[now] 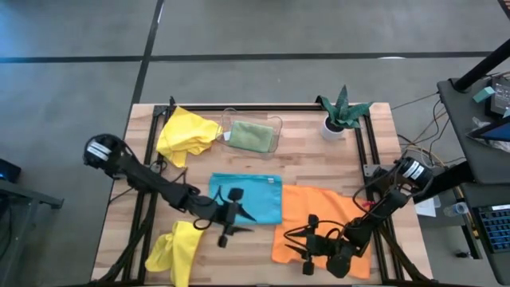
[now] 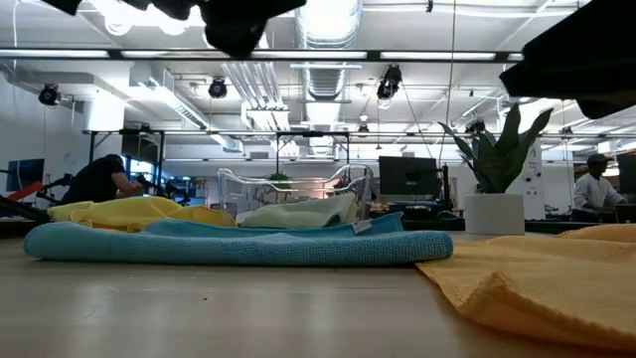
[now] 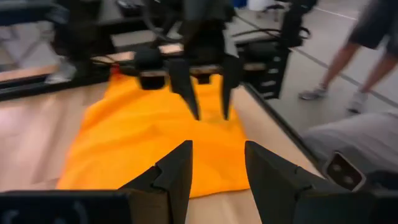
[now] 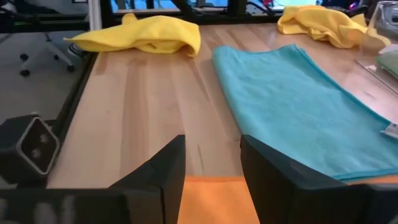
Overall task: Fold microfiber towels
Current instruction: Fold the blue towel
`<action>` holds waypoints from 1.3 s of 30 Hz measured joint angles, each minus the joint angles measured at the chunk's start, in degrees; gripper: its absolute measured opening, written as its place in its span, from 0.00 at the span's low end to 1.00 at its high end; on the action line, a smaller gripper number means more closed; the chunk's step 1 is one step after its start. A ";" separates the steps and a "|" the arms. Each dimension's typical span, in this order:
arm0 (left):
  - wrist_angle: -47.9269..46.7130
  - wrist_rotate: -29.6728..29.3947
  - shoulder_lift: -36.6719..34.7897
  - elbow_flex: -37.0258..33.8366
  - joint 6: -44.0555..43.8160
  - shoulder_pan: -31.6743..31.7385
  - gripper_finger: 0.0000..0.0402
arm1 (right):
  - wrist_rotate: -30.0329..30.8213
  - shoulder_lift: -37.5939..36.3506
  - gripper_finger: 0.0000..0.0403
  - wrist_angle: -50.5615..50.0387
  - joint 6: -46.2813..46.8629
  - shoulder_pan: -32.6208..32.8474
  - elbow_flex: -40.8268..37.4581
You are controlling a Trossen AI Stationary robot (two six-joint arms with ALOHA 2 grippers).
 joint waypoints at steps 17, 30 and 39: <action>-14.25 -6.03 25.79 20.67 4.95 -2.51 0.33 | 2.52 -3.05 0.33 -0.05 -3.96 -0.05 0.00; -20.46 -13.45 28.07 27.16 5.96 -0.38 0.53 | 2.48 -3.16 0.33 -0.10 -4.04 0.06 0.00; -20.53 -18.75 31.02 27.04 5.93 0.92 0.61 | 2.50 -3.16 0.33 -0.25 -4.39 0.06 0.00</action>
